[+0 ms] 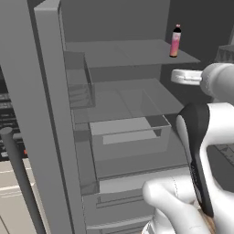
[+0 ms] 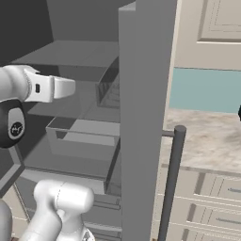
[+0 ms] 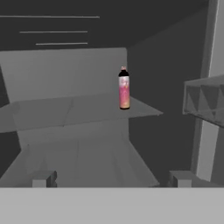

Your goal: Open the fridge, grab two sodas, and place both sodas inside the bowl with ice on the dining counter.

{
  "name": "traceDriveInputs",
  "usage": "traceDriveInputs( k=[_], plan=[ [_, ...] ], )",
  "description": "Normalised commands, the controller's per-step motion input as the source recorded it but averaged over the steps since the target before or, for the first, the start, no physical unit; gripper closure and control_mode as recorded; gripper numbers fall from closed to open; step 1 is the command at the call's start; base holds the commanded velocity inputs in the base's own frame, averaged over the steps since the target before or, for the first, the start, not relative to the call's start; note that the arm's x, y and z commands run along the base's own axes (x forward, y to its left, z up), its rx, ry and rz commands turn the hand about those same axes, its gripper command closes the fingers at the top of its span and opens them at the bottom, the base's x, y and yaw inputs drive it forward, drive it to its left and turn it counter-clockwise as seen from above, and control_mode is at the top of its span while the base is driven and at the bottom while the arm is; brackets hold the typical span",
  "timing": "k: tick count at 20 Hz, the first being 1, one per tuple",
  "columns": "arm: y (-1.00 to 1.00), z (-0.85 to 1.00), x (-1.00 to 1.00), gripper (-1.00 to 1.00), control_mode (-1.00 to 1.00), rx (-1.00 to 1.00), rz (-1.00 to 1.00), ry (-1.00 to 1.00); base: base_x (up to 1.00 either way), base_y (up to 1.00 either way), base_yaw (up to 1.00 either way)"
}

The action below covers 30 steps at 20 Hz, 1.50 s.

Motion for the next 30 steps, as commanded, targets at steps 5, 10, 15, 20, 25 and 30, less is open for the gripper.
traceDriveInputs(
  k=[5, 10, 15, 20, 25, 30],
  plan=[
    [-0.08, 0.06, 0.25, -1.0, -1.0, 0.0, 0.0, 0.0, 0.0, 0.0, 0.0],
    [0.0, 0.11, 0.38, -1.0, -1.0, 0.0, 0.0, 0.0, 0.0, 0.0, 0.0],
    [0.0, 0.21, 0.39, -1.0, -1.0, 0.0, -0.02, 0.0, 0.0, 0.0, 0.0],
    [0.01, 0.13, 0.35, -1.0, -1.0, 0.0, -0.12, 0.0, 0.0, 0.0, 0.0],
    [-0.02, 0.11, 0.32, -1.0, -1.0, 0.0, -0.16, 0.02, 0.0, 0.0, 0.0],
    [0.0, 0.02, 0.4, -1.0, -1.0, 0.0, -0.13, 0.01, 0.0, 0.0, 0.0]
  ],
)
